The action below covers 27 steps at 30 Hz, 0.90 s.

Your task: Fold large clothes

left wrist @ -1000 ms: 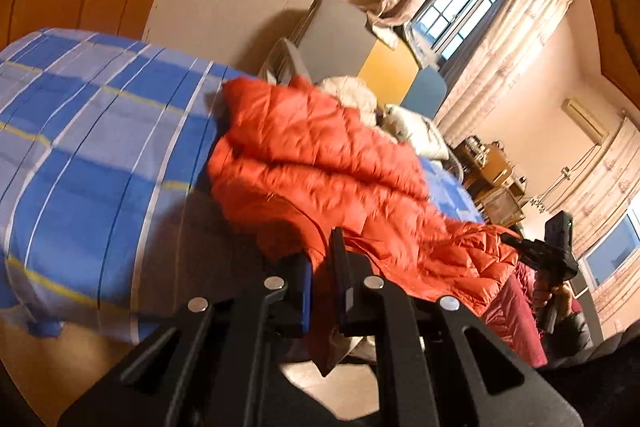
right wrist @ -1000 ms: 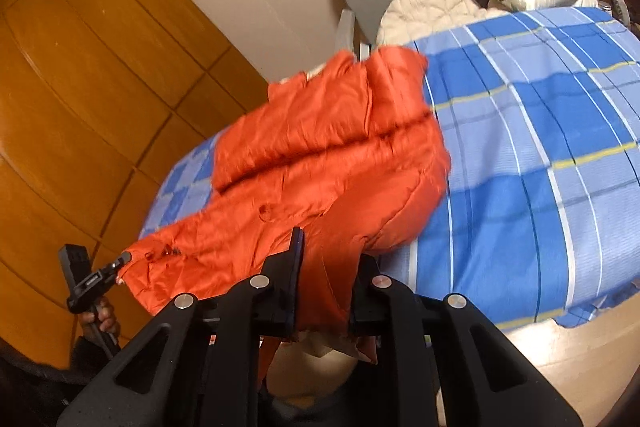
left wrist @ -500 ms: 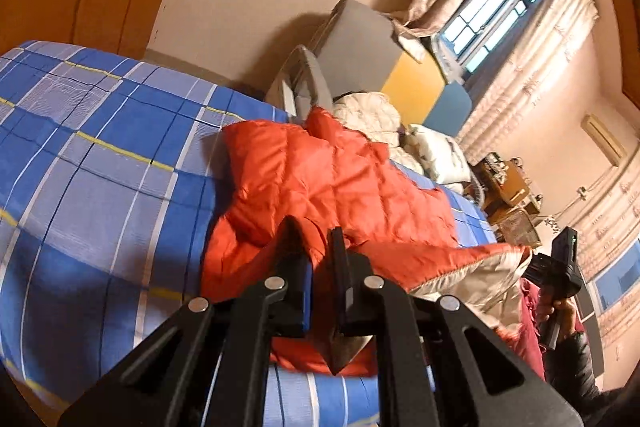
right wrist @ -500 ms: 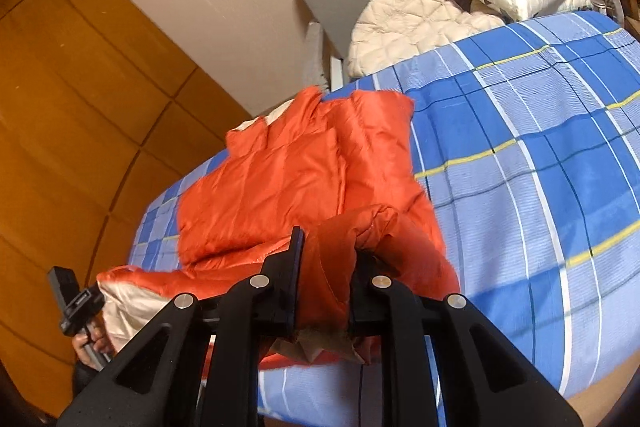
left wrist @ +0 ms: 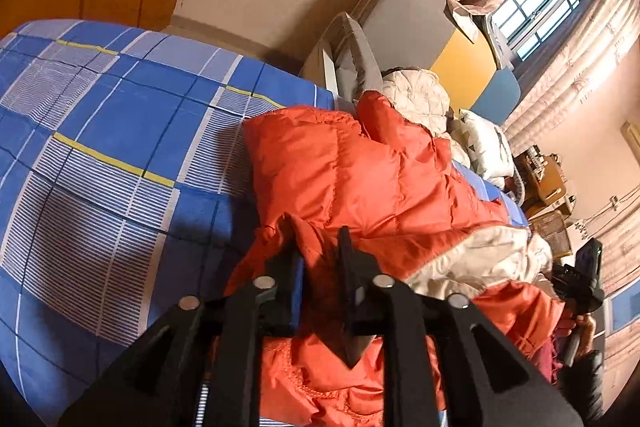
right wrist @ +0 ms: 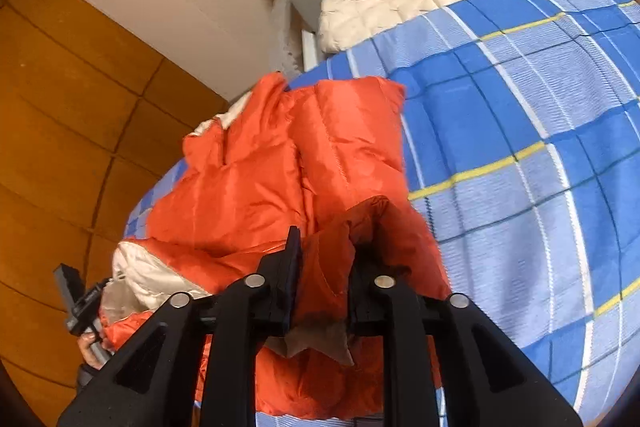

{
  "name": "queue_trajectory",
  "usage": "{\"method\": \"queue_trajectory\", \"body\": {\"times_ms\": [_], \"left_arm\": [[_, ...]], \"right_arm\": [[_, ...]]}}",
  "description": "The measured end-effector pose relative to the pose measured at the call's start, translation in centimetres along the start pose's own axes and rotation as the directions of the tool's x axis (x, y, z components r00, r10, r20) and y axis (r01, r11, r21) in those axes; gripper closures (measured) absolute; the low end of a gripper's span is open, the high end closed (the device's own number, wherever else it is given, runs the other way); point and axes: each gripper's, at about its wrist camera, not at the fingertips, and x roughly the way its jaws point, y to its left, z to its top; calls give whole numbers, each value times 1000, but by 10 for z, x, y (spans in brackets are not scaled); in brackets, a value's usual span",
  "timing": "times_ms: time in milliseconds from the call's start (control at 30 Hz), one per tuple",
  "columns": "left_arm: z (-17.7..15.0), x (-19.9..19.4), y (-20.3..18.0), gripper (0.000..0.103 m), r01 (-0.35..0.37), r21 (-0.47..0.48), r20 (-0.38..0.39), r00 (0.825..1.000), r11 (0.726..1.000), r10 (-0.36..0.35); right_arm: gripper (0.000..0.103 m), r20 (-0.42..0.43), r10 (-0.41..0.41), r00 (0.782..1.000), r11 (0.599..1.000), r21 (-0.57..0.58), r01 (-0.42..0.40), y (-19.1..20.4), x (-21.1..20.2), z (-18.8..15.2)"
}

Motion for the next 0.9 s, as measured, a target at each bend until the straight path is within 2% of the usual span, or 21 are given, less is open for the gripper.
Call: {"method": "queue_trajectory", "body": {"times_ms": [33, 100, 167, 233, 267, 333, 400, 467, 533, 600, 633, 733, 800, 900], "left_arm": [[1, -2, 2, 75, 2, -13, 4, 1000, 1000, -2], [2, -8, 6, 50, 12, -30, 27, 1000, 999, -11], [3, -16, 9, 38, 23, -39, 63, 998, 999, -21], [5, -24, 12, 36, 22, -39, 83, 996, 999, -19], [5, -28, 14, 33, 23, -40, 89, 996, 999, -19], [3, -39, 19, 27, 13, -30, 117, 993, 999, -9], [-3, -45, 26, 26, 5, -22, 123, 992, 1000, -2], [-12, -51, 33, 23, 10, -13, 126, 992, 1000, -8], [-29, -58, 36, 23, 12, 48, 124, 992, 999, -18], [-45, -62, 42, 22, 7, 76, 119, 993, 997, -16], [-54, -65, 47, 21, 15, 72, 115, 993, 997, -23], [-73, -74, 64, 15, 30, 41, 123, 992, 999, -35], [-83, -74, 70, 14, -5, 61, 107, 994, 998, -2], [-85, -69, 62, 13, -17, 118, 97, 995, 993, 6]], "right_arm": [[65, 3, 21, 1000, 1000, 21, -21, -2, -1, 1], [58, 17, 58, 998, 997, 41, -58, -3, -4, 4], [52, 20, 87, 996, 994, 64, -88, -2, -3, 5], [46, 27, 114, 993, 989, 86, -116, -2, -5, 7], [32, 34, 163, 986, 979, 116, -166, -2, -7, 8], [18, 78, 232, 970, 961, 138, -241, 0, -17, 9], [18, 128, 288, 949, 944, 131, -304, 5, -32, 12], [18, 153, 292, 944, 945, 104, -309, 9, -47, 11], [18, 169, 232, 958, 971, 8, -237, 15, -65, 3], [18, 153, 118, 981, 992, -66, -109, 14, -69, -11], [18, 136, 45, 990, 994, -109, -30, 14, -68, -21], [18, 99, -91, 991, 978, -180, 108, 7, -57, -46], [18, 78, -116, 990, 975, -180, 128, -2, -46, -55], [18, 70, -136, 988, 973, -177, 146, -10, -31, -57]]}}
